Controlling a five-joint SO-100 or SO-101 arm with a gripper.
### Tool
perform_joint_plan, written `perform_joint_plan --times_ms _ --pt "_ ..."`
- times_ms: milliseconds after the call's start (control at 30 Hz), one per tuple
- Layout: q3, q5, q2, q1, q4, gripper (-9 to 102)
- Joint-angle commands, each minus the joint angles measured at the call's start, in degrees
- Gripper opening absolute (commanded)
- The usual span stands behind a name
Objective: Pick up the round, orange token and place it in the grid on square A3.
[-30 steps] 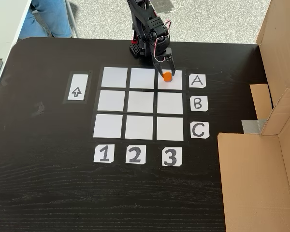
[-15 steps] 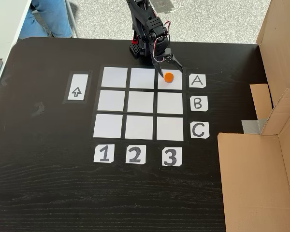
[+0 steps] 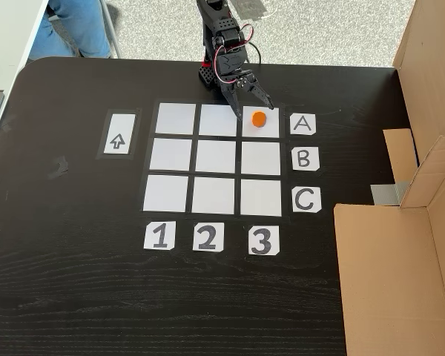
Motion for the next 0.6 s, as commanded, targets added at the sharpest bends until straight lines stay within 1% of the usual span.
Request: perform_joint_plan --times_ms 0,133,233,300,400,567 --pt "-6.4 3.7 2.2 5.9 -5.4 45" --pt "-8.1 8.9 6.4 17.1 -15.4 45" --pt "-9.8 12.8 7.9 25.6 -19.5 45" --pt "-10.3 13.8 9.8 30.8 -20.7 45" --pt "-10.4 16.9 11.8 39.6 -22.8 39" --pt "-9.7 23.6 12.9 55.3 -28.1 5"
